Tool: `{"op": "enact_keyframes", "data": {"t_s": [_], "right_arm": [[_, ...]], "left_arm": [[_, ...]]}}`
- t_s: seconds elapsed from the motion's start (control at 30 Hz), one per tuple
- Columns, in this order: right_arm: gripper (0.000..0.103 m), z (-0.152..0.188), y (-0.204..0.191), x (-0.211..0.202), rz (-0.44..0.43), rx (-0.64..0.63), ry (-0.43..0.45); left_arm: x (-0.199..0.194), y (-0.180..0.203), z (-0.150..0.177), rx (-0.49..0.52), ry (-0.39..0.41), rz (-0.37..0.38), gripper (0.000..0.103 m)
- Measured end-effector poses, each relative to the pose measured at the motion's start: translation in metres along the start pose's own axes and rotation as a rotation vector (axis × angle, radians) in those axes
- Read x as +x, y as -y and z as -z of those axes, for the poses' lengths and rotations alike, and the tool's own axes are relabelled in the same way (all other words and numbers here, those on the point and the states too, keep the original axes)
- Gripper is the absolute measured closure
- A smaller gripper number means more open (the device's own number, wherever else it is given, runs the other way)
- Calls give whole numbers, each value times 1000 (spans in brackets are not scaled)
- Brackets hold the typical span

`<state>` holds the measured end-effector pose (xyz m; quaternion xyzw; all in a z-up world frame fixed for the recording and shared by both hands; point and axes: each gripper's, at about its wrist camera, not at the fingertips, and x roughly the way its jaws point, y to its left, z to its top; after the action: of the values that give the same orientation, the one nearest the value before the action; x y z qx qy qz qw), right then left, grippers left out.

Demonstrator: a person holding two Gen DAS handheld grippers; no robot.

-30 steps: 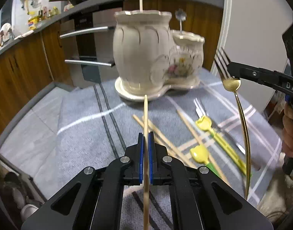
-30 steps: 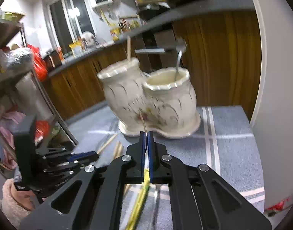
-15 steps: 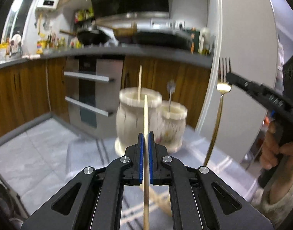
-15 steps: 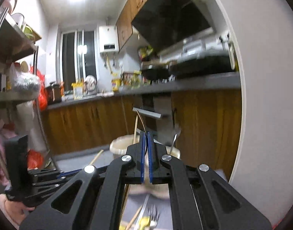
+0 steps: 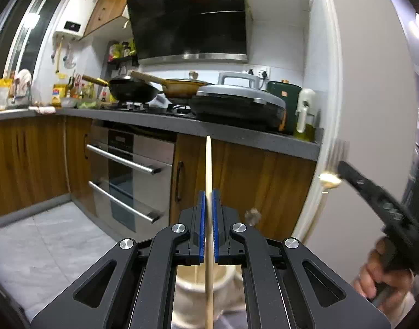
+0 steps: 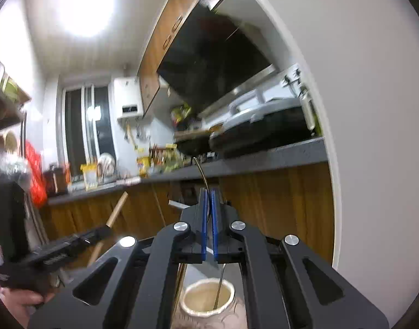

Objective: Organize utensils
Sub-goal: 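Drop chopstick into tall cup with left tool while right tool drops fork in small cup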

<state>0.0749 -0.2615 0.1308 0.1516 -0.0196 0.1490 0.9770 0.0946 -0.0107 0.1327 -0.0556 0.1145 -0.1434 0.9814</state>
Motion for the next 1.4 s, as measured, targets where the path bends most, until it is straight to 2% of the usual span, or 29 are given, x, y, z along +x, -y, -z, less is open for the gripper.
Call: {"op": "enact_keyframes", "data": {"t_s": [0.17,0.27,0.4,0.5,0.6,0.77,0.97,1.1,1.4], "right_arm": [[100,-4,14,-4,94,5,121],[100,1,19,1,143,-10,136],[100,13,26,18,155,-13,78],[100,23,26,29,152,-29,19],[100,33,24,37,142,-48,-38],[100,47,24,48,123,-46,-123],[100,57,23,51,100,-42,-168],[100,64,20,53,93,-56,-196],[99,70,19,56,101,-62,-225]], "left_arm": [[32,-9,-4,-33,35,-32,98],[47,-13,-2,-40,83,-70,98],[64,-14,-3,-29,130,-108,98],[75,-12,-1,-8,124,-134,98],[80,-13,5,9,115,-135,98],[65,-18,21,-6,88,-108,98],[30,-18,40,-10,65,-102,98],[13,-15,55,-8,11,-121,98],[17,-14,74,17,-65,-145,97]]}}
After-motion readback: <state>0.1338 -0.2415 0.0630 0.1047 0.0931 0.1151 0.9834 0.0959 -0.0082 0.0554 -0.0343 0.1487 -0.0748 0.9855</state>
